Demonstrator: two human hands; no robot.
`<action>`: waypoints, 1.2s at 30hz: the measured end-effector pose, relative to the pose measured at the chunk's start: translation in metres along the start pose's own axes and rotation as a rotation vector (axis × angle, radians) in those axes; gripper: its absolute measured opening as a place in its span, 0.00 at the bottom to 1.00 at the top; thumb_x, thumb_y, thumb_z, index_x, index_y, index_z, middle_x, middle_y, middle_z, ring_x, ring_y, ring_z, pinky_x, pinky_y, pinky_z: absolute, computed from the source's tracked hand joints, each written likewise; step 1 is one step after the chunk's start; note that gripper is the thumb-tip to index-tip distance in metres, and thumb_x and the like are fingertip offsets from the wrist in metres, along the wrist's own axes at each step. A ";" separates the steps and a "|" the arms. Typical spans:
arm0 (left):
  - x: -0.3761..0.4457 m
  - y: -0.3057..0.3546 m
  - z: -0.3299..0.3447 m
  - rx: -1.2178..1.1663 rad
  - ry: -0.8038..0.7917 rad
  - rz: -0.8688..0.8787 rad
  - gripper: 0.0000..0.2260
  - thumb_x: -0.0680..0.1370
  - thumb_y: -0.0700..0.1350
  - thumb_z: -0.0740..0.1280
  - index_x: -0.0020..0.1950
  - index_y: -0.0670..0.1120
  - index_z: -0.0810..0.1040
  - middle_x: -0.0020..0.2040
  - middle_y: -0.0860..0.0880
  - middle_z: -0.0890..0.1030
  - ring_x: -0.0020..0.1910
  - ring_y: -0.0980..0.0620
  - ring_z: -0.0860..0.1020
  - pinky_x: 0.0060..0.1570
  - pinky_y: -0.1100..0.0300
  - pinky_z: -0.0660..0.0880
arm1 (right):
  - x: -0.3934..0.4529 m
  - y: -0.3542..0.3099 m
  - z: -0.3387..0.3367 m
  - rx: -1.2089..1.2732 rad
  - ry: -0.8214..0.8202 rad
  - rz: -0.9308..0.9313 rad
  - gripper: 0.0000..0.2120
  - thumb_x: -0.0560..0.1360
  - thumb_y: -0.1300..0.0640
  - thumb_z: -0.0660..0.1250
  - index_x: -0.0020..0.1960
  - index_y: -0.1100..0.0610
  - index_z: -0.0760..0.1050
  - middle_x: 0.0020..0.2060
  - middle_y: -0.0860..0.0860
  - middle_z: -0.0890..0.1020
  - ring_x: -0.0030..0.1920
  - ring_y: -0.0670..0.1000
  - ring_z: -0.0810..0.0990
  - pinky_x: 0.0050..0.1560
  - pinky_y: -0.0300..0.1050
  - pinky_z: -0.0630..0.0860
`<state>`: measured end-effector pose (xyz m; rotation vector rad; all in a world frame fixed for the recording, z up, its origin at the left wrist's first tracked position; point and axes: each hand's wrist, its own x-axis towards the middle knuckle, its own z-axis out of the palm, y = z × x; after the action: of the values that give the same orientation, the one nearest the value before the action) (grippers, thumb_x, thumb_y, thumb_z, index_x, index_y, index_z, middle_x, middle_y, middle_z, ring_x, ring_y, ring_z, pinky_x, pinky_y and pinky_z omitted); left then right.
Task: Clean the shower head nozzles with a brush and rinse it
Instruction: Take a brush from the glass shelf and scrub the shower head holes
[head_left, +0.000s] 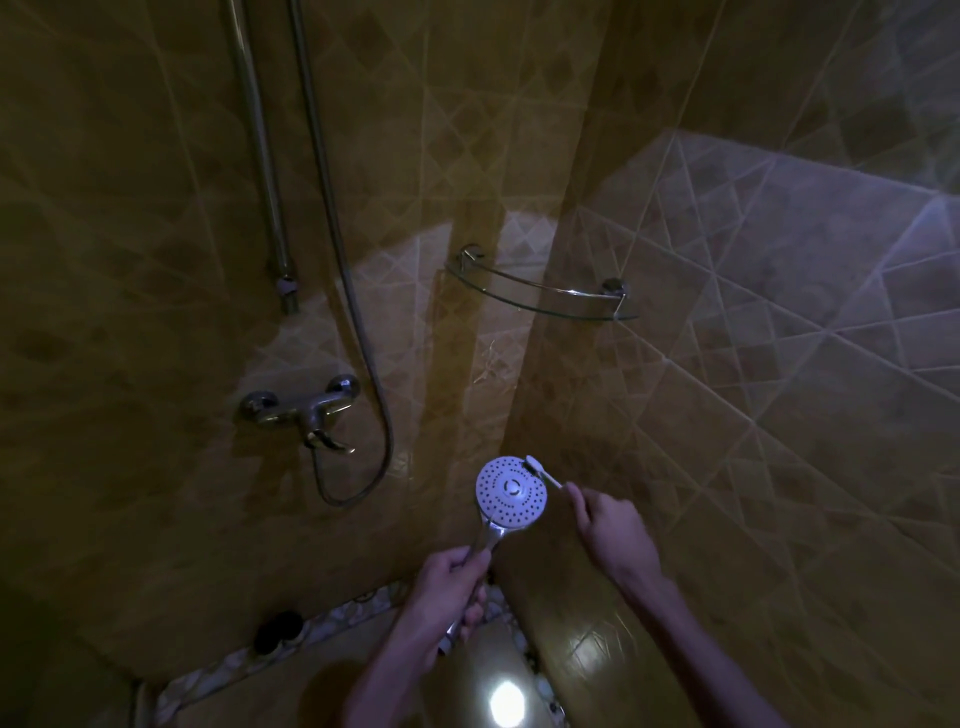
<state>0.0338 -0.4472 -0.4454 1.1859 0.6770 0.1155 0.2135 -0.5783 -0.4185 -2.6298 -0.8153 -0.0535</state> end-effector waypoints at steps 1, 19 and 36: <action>-0.001 0.000 0.000 -0.005 0.001 -0.002 0.08 0.81 0.46 0.63 0.44 0.43 0.74 0.28 0.48 0.71 0.19 0.55 0.66 0.18 0.69 0.61 | -0.003 -0.001 0.002 -0.014 0.010 -0.007 0.24 0.79 0.36 0.49 0.50 0.49 0.78 0.38 0.54 0.84 0.43 0.58 0.83 0.40 0.49 0.78; -0.016 -0.005 -0.017 -0.070 0.031 -0.025 0.08 0.81 0.46 0.63 0.43 0.44 0.74 0.28 0.47 0.71 0.19 0.55 0.66 0.18 0.69 0.60 | -0.049 -0.014 0.035 -0.109 0.000 -0.195 0.28 0.76 0.32 0.40 0.49 0.48 0.72 0.35 0.52 0.83 0.40 0.54 0.83 0.35 0.46 0.73; -0.013 -0.003 -0.017 -0.093 0.036 -0.051 0.08 0.80 0.47 0.64 0.45 0.45 0.76 0.27 0.49 0.73 0.20 0.56 0.66 0.18 0.69 0.60 | -0.052 -0.011 0.043 -0.057 0.033 -0.178 0.24 0.78 0.33 0.42 0.46 0.47 0.70 0.29 0.49 0.80 0.36 0.51 0.83 0.31 0.43 0.68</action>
<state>0.0131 -0.4401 -0.4460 1.0786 0.7258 0.1244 0.1608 -0.5821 -0.4616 -2.5947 -1.0484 -0.1700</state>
